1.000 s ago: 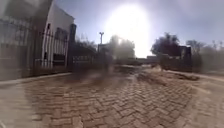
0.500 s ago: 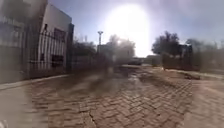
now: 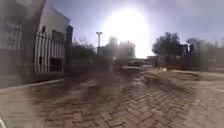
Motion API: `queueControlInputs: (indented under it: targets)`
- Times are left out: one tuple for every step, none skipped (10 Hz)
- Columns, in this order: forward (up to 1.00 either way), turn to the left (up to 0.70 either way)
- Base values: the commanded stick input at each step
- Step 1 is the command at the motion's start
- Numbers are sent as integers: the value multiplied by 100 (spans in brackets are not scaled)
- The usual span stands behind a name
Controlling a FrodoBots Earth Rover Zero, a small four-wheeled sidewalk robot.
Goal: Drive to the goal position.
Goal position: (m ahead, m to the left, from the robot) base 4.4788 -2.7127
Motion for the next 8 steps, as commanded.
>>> queueControlInputs:
  targets:
    - [100, 0]
    - [100, 0]
    - [100, 0]
    - [100, 0]
    - [100, 0]
    - [100, 0]
    - [100, 0]
    - [100, 0]
